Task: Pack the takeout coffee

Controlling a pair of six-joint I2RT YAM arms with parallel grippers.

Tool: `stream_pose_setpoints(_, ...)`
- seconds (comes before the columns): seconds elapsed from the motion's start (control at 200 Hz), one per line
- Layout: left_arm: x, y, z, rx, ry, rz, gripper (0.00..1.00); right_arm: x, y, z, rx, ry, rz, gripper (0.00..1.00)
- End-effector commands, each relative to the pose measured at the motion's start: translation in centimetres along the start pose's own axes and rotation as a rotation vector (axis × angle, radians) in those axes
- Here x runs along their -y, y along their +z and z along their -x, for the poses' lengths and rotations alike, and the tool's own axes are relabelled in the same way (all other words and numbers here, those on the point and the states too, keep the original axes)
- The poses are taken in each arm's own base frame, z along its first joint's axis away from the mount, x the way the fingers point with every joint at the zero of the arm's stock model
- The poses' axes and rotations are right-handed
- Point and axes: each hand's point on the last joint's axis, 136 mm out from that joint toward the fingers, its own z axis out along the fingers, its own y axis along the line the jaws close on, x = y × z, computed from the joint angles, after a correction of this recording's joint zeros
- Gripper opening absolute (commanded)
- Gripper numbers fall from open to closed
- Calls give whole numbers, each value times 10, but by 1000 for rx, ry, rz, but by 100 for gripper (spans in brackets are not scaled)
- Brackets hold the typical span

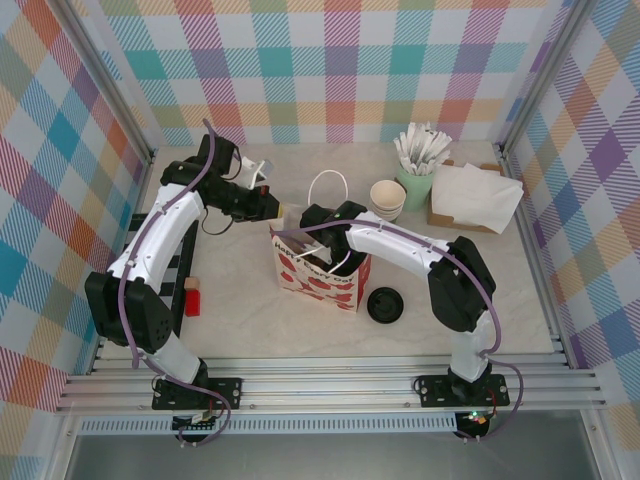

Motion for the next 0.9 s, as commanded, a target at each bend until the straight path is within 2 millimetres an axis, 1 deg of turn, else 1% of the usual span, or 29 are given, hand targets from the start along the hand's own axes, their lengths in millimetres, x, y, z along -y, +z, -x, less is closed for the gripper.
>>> stream_pose_setpoints(0.0,2,-7,1,23,-5,-4,0,-41,100,-32,-264,-7,194,30)
stream_pose_setpoints(0.895,1,-7,0,20,-7,-3,0,-41,98,-27,-252,-14,195,30)
